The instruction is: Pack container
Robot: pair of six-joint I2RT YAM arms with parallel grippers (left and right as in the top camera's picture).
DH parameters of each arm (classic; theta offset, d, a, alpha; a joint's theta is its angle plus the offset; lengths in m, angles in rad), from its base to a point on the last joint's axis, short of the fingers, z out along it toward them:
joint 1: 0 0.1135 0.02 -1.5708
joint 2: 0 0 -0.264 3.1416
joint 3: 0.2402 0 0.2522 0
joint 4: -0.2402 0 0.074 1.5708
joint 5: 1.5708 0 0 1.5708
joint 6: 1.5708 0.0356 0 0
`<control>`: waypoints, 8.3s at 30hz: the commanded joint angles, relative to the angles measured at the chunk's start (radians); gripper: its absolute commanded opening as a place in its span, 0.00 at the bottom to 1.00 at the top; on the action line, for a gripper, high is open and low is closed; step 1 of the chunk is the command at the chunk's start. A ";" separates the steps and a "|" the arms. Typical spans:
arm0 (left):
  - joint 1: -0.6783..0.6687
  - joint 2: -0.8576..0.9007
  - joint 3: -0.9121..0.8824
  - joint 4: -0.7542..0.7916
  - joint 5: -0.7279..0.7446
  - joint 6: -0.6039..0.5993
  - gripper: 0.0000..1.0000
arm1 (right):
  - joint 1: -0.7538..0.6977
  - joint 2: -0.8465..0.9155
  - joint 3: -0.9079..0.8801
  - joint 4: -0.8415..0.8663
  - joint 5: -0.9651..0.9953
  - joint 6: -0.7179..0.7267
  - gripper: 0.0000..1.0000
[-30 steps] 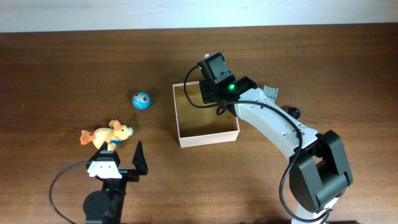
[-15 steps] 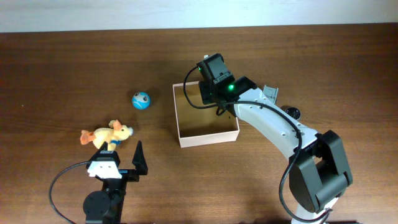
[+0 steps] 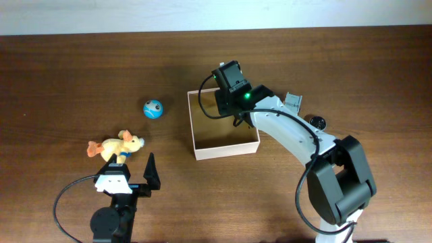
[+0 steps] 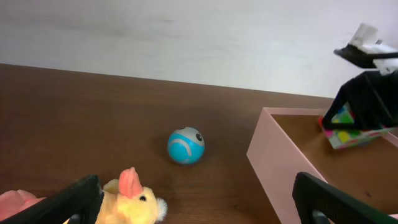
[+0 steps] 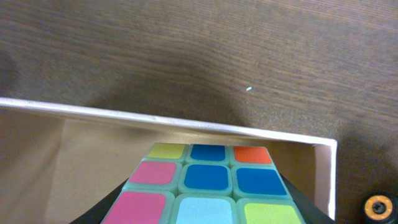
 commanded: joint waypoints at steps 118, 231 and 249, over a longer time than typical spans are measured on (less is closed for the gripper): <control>-0.003 -0.009 -0.006 0.003 0.011 0.020 0.99 | 0.042 0.165 -0.008 0.104 -0.172 -0.018 0.43; -0.003 -0.009 -0.006 0.003 0.011 0.020 0.99 | -0.008 0.136 0.134 -0.056 -0.105 -0.201 0.43; -0.003 -0.008 -0.006 0.003 0.011 0.020 0.99 | -0.018 -0.258 0.275 -0.481 -0.020 -0.071 0.66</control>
